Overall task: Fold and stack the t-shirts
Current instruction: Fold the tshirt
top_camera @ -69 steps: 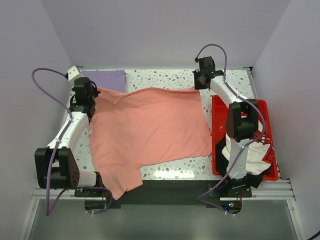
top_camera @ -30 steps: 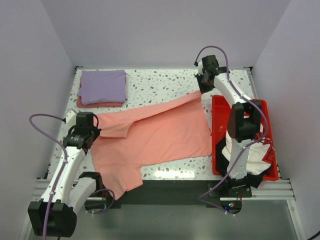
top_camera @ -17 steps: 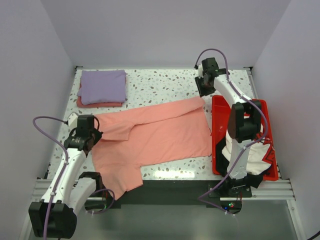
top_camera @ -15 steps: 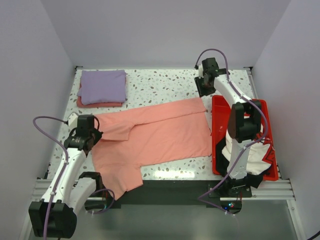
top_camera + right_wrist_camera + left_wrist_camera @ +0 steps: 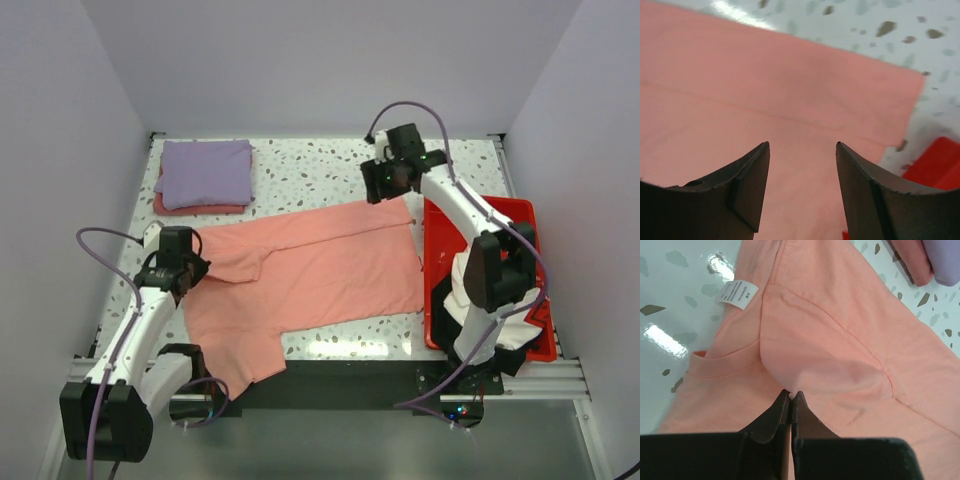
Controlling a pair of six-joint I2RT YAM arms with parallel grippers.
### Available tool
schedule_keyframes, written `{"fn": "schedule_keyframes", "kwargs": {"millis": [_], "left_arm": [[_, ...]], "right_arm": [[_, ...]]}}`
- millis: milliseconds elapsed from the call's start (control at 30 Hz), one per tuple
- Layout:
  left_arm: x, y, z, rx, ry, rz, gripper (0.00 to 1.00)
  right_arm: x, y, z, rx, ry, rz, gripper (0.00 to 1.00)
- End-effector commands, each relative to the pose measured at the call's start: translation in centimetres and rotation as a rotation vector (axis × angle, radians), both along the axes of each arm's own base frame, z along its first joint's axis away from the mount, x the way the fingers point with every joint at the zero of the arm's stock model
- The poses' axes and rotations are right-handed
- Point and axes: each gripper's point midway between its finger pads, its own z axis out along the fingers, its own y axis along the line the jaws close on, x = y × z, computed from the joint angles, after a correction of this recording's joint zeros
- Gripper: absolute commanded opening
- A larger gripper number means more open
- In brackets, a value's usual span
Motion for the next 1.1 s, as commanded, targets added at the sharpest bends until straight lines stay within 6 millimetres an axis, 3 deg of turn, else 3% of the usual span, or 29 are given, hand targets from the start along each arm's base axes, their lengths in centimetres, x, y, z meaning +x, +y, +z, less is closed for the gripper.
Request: {"fn": "schedule_keyframes", "kwargs": {"millis": [0,33,67,100,133,200,300,367,400,467,500,633,833,1067], "left_arm": [[2.4,-0.8,0.2,-0.016,-0.052,-0.048,0.00],[3.2,-0.8,0.6,-0.015,-0.072,-0.046,0.00],[3.5,-0.8,-0.1,-0.015,-0.047,-0.042,0.00],[3.9,-0.7,0.0,-0.013,-0.049,-0.036,0.00],[4.3,-0.6,0.2,-0.008,-0.054,-0.033,0.00],[5.0,-0.2,0.0,0.000,-0.056,-0.017,0.00],[5.5,0.0,-0.3,0.006,-0.054,-0.012,0.00],[5.5,0.2,-0.7,0.006,-0.041,-0.006,0.00],[5.7,0.2,-0.7,0.007,-0.044,-0.008,0.00],[5.5,0.1,-1.3,-0.001,-0.028,-0.010,0.00],[5.5,0.1,-1.5,-0.002,-0.025,-0.017,0.00],[5.1,0.0,-1.9,-0.010,-0.013,-0.021,0.00],[4.7,-0.1,-2.2,-0.015,-0.007,-0.029,0.00],[4.5,0.0,-2.3,-0.011,-0.005,-0.030,0.00]], "right_arm": [[-5.3,9.7,1.5,0.157,-0.041,0.203,0.59],[-5.9,11.7,1.9,0.195,-0.075,0.241,0.59],[-7.5,13.0,0.9,0.213,-0.051,0.267,0.59],[-9.5,15.7,0.6,0.236,-0.043,0.328,0.59],[-10.3,17.7,0.8,0.278,-0.059,0.374,0.59],[-13.1,21.3,-0.7,0.294,-0.026,0.443,0.58],[-14.9,25.5,-2.7,0.250,-0.028,0.497,0.57],[-16.0,28.3,-2.7,0.271,-0.033,0.542,0.54],[-16.1,29.0,-4.3,0.251,-0.014,0.540,0.54],[-16.1,30.6,-4.5,0.240,-0.034,0.536,0.54],[-16.1,31.0,-5.9,0.217,-0.017,0.533,0.54],[-16.4,33.0,-7.2,0.188,-0.024,0.567,0.53],[-15.3,33.9,-8.8,0.153,-0.038,0.527,0.47],[-15.3,34.6,-9.8,0.148,-0.014,0.535,0.38]]}}
